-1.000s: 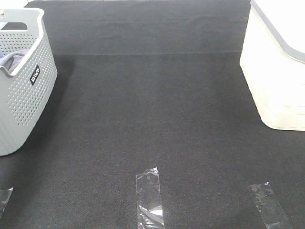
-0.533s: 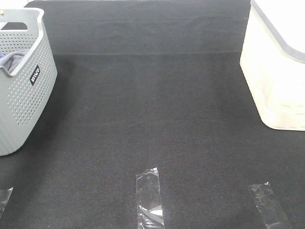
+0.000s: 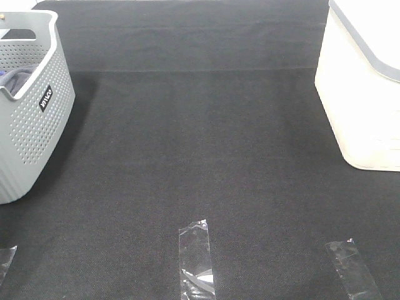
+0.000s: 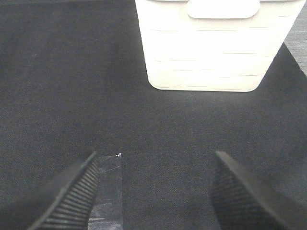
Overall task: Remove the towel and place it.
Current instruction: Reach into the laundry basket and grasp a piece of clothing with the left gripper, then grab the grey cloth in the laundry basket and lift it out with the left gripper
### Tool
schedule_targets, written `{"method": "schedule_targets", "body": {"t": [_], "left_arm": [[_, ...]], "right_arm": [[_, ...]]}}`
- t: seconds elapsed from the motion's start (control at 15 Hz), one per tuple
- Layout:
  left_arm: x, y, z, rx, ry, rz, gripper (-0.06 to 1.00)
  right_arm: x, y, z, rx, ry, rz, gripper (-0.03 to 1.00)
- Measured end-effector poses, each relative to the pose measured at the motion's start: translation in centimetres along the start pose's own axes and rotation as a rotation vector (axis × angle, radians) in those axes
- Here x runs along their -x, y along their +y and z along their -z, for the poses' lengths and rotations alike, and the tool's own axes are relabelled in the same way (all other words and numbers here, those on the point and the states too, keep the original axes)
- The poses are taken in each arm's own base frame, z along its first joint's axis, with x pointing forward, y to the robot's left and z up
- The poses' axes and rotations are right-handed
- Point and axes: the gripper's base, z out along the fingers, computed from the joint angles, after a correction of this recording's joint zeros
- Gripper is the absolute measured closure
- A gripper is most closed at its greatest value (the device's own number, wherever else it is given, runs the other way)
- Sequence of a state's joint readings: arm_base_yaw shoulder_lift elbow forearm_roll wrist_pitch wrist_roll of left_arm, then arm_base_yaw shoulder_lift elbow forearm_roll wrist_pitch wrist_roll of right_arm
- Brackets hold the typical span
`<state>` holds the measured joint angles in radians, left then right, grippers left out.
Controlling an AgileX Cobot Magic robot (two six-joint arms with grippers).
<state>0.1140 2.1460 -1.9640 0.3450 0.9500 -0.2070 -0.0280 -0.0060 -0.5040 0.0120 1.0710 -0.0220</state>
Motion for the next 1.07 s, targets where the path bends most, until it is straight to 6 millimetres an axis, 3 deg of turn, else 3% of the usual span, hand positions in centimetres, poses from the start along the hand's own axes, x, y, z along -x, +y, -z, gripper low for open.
{"method": "schedule_targets", "body": {"t": [0.27,0.73,1.07], "left_arm": [[0.2,-0.3,-3.2,0.026,0.019,-0.016,0.29],[-0.5,-0.9,-7.0,0.077,0.040,-0.091,0.30],[-0.6,-1.2,-8.2,0.077,0.025,-0.109,0.34]], "right_arm": [[0.0,0.0,0.0,0.000,0.000,0.000,0.34],[0.0,0.0,0.0,0.000,0.000,0.000,0.34],[0.0,0.0,0.0,0.000,0.000,0.000,0.34]]}}
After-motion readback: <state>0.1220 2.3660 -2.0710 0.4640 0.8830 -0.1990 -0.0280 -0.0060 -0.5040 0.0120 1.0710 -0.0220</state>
